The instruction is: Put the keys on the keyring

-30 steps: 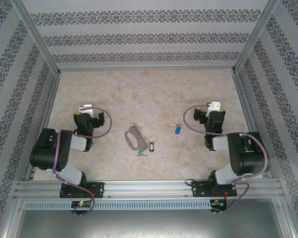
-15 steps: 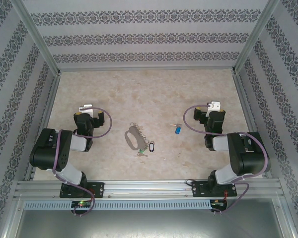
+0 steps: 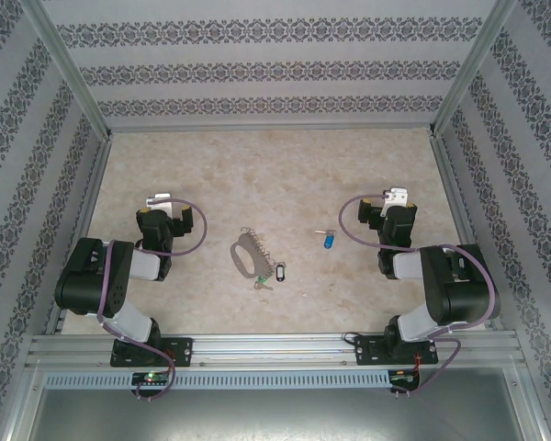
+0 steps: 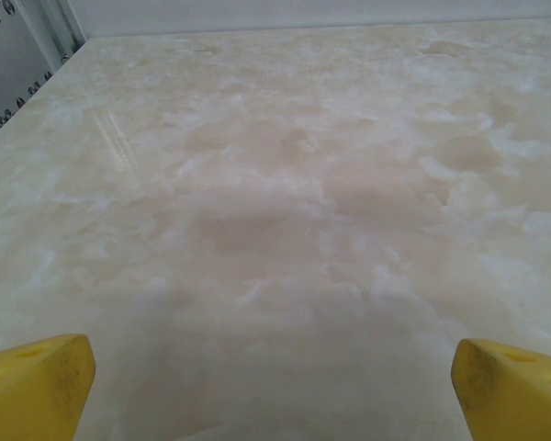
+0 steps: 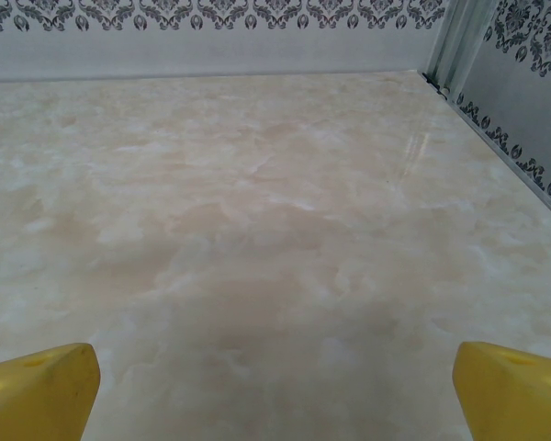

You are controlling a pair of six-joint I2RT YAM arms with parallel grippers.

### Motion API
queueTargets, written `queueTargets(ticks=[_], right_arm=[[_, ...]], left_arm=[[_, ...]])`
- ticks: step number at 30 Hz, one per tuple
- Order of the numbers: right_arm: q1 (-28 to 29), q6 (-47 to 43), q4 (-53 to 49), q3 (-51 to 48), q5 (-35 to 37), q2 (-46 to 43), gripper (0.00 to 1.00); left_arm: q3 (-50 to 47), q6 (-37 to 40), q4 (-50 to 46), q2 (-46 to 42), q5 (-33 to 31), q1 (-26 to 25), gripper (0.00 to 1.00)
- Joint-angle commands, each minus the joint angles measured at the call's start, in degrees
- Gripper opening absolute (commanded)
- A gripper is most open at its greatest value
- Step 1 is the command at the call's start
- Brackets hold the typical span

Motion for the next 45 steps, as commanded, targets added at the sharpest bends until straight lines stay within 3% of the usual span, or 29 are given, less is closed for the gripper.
queueTargets(ticks=[1,18,21,26,30,33,36,40,43,45], right_arm=[[0.56,0.67,1.83,-0.39,0.84,0.12,0.98],[0.48,-0.06,-0.94,2.04,-1.43,-1.89,0.98],[0.43,0.15,-4.7,2.38,-0.81,-5.5,0.98],[0.72,-0.22,-14.5,4.72,-1.94,-12.55,0.98],[0.87,3.22,-24.22,8.0,-6.35,-18.09,0.98],[1.54,6.56,-36.04,13.35,-12.27,-19.9,0.98],[3.35,7.95,-41.36,16.25,-20.28,-19.41,0.98],[8.32,8.72,-43.98,18.12,-24.38,-18.35,0.98],[10.47,9.45,-45.06,18.89,-27.78,-17.39,0.98],[11.0,10.37,-45.69,19.03,-28.23,-16.63,0.98]], left_arm=[[0.98,0.07,2.32,-0.23,0.8,0.59,1.0],[-0.37,1.06,3.57,-1.73,4.14,0.55,1.0],[0.73,1.15,-2.65,-6.18,3.75,0.55,1.0],[6.73,-0.99,-22.04,-15.03,5.11,0.16,1.0],[13.52,-7.9,-38.28,-21.51,13.33,-0.2,1.0],[20.01,-13.69,-51.47,-24.9,24.55,-0.24,1.0],[26.96,-15.93,-63.02,-24.42,34.64,-0.29,1.0],[30.79,-16.39,-67.04,-19.93,46.1,-1.07,1.0],[33.05,-14.92,-69.1,-15.86,47.85,-4.59,1.0],[35.72,-13.46,-72.66,-12.66,45.11,-8.08,1.0]])
